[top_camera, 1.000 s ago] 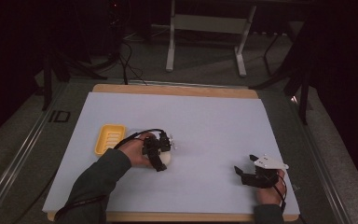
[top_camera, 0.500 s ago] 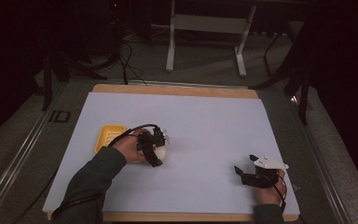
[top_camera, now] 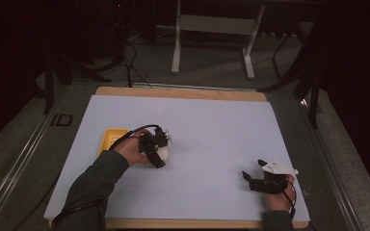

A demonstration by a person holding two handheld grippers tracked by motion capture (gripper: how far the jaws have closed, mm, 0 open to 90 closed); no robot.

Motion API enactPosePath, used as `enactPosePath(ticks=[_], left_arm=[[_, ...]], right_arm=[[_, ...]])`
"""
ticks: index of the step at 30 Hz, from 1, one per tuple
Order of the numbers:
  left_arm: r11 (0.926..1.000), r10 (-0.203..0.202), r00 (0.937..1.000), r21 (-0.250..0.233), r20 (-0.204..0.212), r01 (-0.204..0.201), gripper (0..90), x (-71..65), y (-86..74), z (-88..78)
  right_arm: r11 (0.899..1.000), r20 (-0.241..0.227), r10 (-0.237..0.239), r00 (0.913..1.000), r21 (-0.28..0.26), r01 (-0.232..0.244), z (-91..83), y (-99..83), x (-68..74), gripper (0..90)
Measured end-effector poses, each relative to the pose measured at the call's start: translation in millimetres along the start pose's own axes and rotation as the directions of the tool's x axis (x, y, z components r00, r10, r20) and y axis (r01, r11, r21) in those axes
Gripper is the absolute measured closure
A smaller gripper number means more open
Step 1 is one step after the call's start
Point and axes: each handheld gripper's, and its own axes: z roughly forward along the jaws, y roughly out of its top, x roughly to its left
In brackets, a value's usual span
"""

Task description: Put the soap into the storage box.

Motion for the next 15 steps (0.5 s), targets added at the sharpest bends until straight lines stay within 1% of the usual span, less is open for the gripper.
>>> enactPosePath(ticks=[5,7,8,13,15], left_arm=[[0.9993,-0.036,0.9993,0.0,-0.003,0.036,23.8,4.9,-1.2,-2.0],[0.9989,-0.047,0.9988,0.004,-0.013,0.048,23.8,6.7,-1.9,-2.5],[0.9982,-0.059,0.9981,0.003,-0.018,0.06,23.8,7.4,-2.4,-2.4],[0.9959,-0.089,0.9954,0.011,-0.034,0.089,23.8,10.6,-3.7,-1.9],[0.994,-0.108,0.9934,0.012,-0.038,0.109,23.8,12.2,-4.3,-2.0]], right_arm=[[1.0,0.0,0.0,1.0,-0.001,0.0,-0.1,-0.1,0.0,20.2],[1.0,0.0,0.0,1.0,0.0,0.0,0.0,0.0,0.0,20.2],[1.0,0.0,-0.001,1.0,0.001,0.001,0.0,0.0,0.1,20.2],[1.0,0.001,0.0,1.0,0.0,0.0,0.0,0.0,0.1,20.2],[1.0,0.001,-0.001,1.0,0.0,0.001,0.0,0.0,0.1,20.2]])
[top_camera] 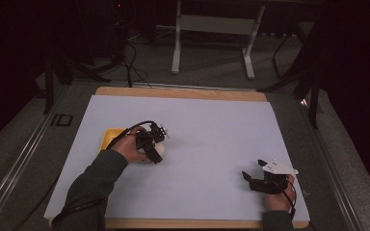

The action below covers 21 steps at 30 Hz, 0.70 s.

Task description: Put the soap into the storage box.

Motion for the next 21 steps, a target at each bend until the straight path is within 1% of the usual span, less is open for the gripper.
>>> enactPosePath(ticks=[6,10,13,14,17,20,21], left_arm=[[0.999,-0.044,0.999,0.001,-0.01,0.044,23.8,4.5,-0.8,-2.7],[0.9973,-0.073,0.9971,-0.002,-0.02,0.073,23.8,8.6,-2.5,-4.4],[0.9965,-0.083,0.9963,0.002,-0.021,0.083,23.9,10.8,-4.1,-4.5],[0.9954,-0.095,0.9951,0.006,-0.025,0.095,23.8,13.2,-5.9,-4.3],[0.9942,-0.106,0.9939,0.012,-0.03,0.107,23.8,16.0,-8.3,-4.5],[0.991,-0.134,0.9903,0.001,-0.036,0.134,23.8,18.9,-11.0,-4.8],[0.9908,-0.135,0.9903,0.005,-0.032,0.135,23.8,20.0,-11.6,-5.4]], right_arm=[[1.0,0.0,0.001,1.0,-0.001,-0.001,0.0,0.0,0.0,20.2],[1.0,0.0,0.0,1.0,-0.001,0.0,0.0,0.0,0.0,20.2],[1.0,0.0,0.0,1.0,-0.001,0.0,0.0,0.0,0.1,20.2],[1.0,0.001,0.0,1.0,-0.001,0.0,0.0,0.0,0.1,20.2],[1.0,0.0,0.0,1.0,0.0,0.0,0.0,0.0,0.0,20.2],[1.0,0.001,0.0,1.0,0.0,0.0,0.0,0.0,0.1,20.2],[1.0,0.001,0.0,1.0,0.0,0.0,0.0,0.0,0.0,20.2]])
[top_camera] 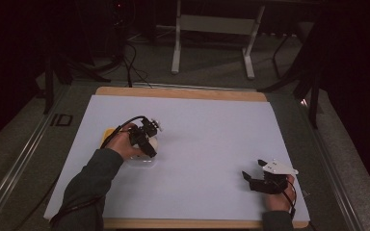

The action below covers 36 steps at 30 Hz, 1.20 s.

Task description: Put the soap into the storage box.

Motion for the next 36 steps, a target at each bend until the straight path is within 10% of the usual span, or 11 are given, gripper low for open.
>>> enactPosePath(ticks=[36], left_arm=[[0.9907,-0.132,0.9907,-0.035,-0.031,0.131,23.9,36.9,-25.8,-22.7]], right_arm=[[1.0,0.002,-0.001,1.0,0.002,0.001,0.2,0.1,0.2,20.2]])
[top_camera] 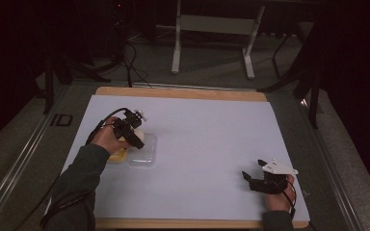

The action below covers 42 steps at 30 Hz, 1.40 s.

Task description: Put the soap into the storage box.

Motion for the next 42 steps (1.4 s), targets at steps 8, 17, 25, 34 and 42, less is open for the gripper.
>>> enactPosePath(ticks=[8,17,25,34,42], left_arm=[[0.9995,-0.03,0.9995,0.004,-0.011,0.03,23.9,12.3,-9.8,-4.9],[0.9972,-0.071,0.9973,0.021,-0.018,0.071,23.8,25.0,-23.5,-4.4],[0.995,-0.092,0.9954,0.038,-0.027,0.093,23.8,33.1,-32.7,-0.2],[0.9945,-0.09,0.9951,0.05,-0.04,0.092,23.8,40.9,-42.1,6.2],[0.9951,-0.072,0.9958,0.064,-0.057,0.076,23.8,45.1,-50.1,12.3]], right_arm=[[1.0,0.0,0.0,1.0,0.001,0.0,0.1,0.0,0.1,20.2],[1.0,0.001,0.0,1.0,0.0,0.0,0.1,0.0,0.1,20.2],[1.0,0.002,0.0,1.0,-0.001,0.0,-0.1,0.0,0.1,20.2],[1.0,0.002,0.001,1.0,0.0,0.0,0.0,0.0,0.2,20.2],[1.0,0.001,0.0,1.0,0.0,0.0,0.1,0.0,0.2,20.2]])
